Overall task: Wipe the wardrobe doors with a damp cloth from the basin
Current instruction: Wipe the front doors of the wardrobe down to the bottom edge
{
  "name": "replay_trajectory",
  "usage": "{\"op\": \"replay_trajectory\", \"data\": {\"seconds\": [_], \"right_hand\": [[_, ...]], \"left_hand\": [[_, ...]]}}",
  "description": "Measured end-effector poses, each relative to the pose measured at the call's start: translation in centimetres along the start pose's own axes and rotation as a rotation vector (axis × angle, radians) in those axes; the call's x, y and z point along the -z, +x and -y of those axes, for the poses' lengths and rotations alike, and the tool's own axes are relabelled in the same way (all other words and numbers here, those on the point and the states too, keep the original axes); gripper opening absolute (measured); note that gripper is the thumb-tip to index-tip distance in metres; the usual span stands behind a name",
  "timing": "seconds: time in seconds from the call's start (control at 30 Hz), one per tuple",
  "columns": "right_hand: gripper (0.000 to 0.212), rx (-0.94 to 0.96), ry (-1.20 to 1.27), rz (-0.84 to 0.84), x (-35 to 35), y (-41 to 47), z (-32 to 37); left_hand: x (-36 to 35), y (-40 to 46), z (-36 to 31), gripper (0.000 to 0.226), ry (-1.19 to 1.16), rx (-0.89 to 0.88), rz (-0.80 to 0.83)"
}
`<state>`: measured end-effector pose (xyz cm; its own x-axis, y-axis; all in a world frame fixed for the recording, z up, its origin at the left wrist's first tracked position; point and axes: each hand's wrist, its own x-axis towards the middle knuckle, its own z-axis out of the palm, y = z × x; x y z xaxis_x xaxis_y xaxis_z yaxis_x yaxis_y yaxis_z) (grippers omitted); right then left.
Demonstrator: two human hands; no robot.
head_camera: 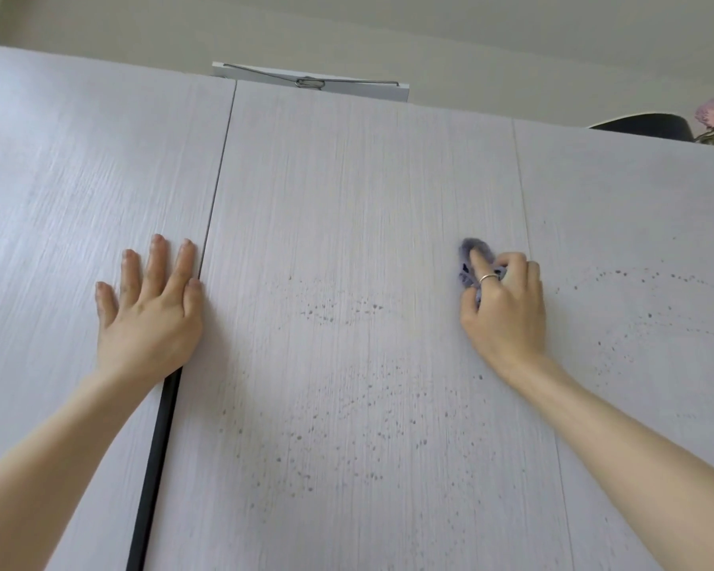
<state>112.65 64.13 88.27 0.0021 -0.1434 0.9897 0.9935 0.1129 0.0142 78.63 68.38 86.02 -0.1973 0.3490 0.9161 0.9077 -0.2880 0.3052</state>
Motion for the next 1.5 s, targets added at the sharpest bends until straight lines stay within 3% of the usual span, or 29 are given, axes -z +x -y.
{"op": "replay_trajectory", "data": {"seconds": [0.13, 0.17, 0.23, 0.33, 0.37, 0.43, 0.53, 0.6, 0.67, 0.73, 0.8, 0.83, 0.93, 1.0, 1.07, 1.17, 1.23, 1.37, 1.5], "right_hand": [[0.046, 0.533, 0.058, 0.09, -0.3, -4.2, 3.1], [0.044, 0.594, 0.058, 0.121, -0.2, -3.9, 3.1], [0.042, 0.488, 0.033, 0.11, -0.4, -2.0, 3.3], [0.046, 0.052, 0.045, 0.076, -1.1, 0.9, 4.8], [0.044, 0.007, 0.047, 0.072, -1.1, 0.9, 5.5], [0.039, 0.148, 0.106, 0.081, -1.4, -0.8, 7.2], [0.039, 0.625, 0.181, 0.185, -1.0, -4.6, 9.1], [0.042, 0.76, 0.152, 0.258, -0.9, -3.8, 9.1], [0.042, 0.607, 0.119, 0.215, -1.3, -0.8, 9.1], [0.041, 0.271, 0.099, 0.173, -1.8, 2.2, 9.6], [0.038, 0.161, 0.117, 0.159, -2.1, 2.6, 11.0], [0.035, 0.236, 0.164, 0.156, -2.3, 1.6, 12.0], [0.031, 0.715, 0.284, 0.218, -2.2, -3.3, 14.3], [0.038, 0.85, 0.24, 0.321, -1.7, -3.3, 14.1], [0.042, 0.773, 0.207, 0.29, -2.0, -0.6, 13.8], [0.042, 0.391, 0.017, 0.197, -3.3, 4.2, 14.0], [0.045, 0.28, 0.021, 0.197, -4.2, 4.5, 15.3], [0.047, 0.616, 0.099, 0.207, -4.0, 0.3, 17.3], [0.041, 0.789, 0.065, 0.282, -3.3, 1.1, 16.4]], "left_hand": [[0.0, -0.1, 0.1, 0.049, -0.013, 0.003, 0.0], [-0.1, -0.1, 0.1, 0.049, -0.014, 0.002, 0.0], [-0.1, -0.3, -0.1, 0.05, -0.017, -0.001, 0.001], [0.0, -0.3, 0.0, 0.051, -0.016, 0.004, 0.002], [0.0, -0.3, -0.1, 0.051, -0.016, 0.002, -0.001], [0.0, -0.3, 0.0, 0.051, -0.021, -0.003, -0.005], [0.0, -0.4, 0.1, 0.051, -0.019, -0.001, 0.003], [-0.1, -0.5, 0.0, 0.051, -0.017, -0.001, 0.011], [-0.1, -0.5, -0.1, 0.051, -0.016, -0.006, 0.014], [-0.1, -0.5, 0.0, 0.051, -0.018, -0.004, 0.008], [-0.2, -0.5, 0.0, 0.051, -0.017, -0.007, -0.001], [-0.3, -0.4, 0.0, 0.051, -0.016, -0.009, -0.006], [-0.3, -0.4, 0.2, 0.052, -0.013, -0.017, -0.005], [-0.3, -0.5, 0.3, 0.052, -0.011, -0.023, 0.0], [-0.3, -0.6, 0.4, 0.053, -0.009, -0.034, 0.011], [-0.2, -0.6, 0.5, 0.053, -0.002, -0.04, 0.02], [-0.2, -0.6, 0.6, 0.053, 0.001, -0.039, 0.023], [0.0, -0.7, 0.6, 0.054, -0.005, -0.046, 0.044], [0.5, -1.1, 1.7, 0.052, 0.02, -0.091, 0.111]]}}
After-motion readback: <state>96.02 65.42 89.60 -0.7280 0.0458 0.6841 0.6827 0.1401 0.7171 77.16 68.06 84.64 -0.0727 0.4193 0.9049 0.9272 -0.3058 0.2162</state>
